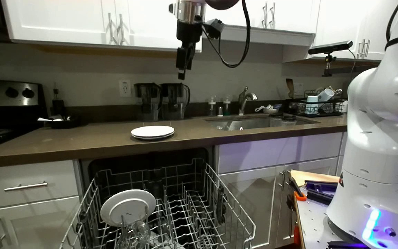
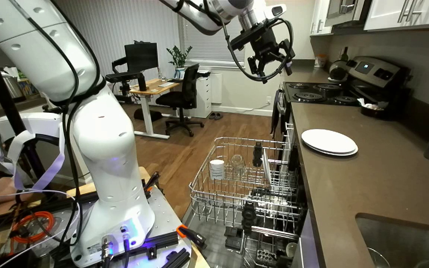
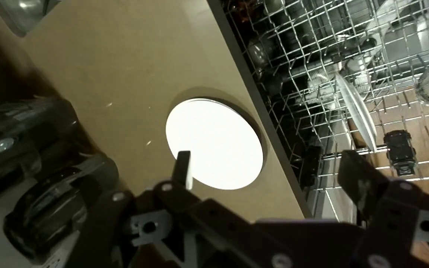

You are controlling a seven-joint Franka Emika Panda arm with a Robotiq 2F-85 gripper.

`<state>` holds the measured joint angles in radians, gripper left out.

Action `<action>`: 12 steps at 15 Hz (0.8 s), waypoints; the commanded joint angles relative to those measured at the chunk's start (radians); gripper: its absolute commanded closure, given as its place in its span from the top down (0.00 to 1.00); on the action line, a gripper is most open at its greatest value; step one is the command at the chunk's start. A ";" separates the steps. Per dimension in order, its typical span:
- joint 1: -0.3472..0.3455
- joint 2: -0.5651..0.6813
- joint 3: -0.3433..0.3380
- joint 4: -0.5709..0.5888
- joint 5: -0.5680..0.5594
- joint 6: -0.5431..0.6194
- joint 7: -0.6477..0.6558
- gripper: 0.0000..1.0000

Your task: Pick up the white plate from the countertop and put it in the dishwasher

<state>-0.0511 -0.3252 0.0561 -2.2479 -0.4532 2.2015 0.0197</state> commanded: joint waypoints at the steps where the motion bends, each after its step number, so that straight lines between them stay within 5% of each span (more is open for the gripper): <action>1: -0.020 0.071 0.053 -0.012 -0.169 0.089 0.130 1.00; 7: 0.013 0.217 0.080 0.010 -0.488 0.079 0.408 1.00; 12: 0.094 0.370 0.091 0.069 -0.568 -0.069 0.568 1.00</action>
<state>-0.0019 -0.0489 0.1394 -2.2448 -0.9840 2.2254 0.5064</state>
